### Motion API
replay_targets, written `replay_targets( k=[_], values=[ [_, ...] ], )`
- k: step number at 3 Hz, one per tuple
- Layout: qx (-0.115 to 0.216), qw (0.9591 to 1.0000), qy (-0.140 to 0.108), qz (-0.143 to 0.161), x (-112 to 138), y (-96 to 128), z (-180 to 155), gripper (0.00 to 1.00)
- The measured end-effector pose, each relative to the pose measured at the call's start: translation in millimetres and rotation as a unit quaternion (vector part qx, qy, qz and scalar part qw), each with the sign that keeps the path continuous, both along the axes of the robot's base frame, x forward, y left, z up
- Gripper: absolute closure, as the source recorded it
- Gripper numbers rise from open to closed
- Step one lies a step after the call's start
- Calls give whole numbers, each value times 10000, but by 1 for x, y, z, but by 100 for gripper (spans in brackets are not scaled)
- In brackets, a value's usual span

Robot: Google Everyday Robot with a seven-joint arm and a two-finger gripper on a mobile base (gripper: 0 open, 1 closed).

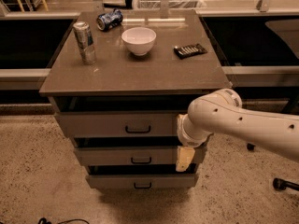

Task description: Close top drawer

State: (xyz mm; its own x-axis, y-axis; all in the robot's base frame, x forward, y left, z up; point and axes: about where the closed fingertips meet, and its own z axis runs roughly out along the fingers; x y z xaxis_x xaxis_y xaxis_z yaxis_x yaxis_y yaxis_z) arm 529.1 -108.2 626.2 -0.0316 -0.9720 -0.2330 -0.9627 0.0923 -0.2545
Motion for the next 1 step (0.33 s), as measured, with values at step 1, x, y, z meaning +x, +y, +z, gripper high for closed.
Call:
replay_targets(
  k=[1],
  values=[
    [0,10000,0,0,0,0,0,0]
  ],
)
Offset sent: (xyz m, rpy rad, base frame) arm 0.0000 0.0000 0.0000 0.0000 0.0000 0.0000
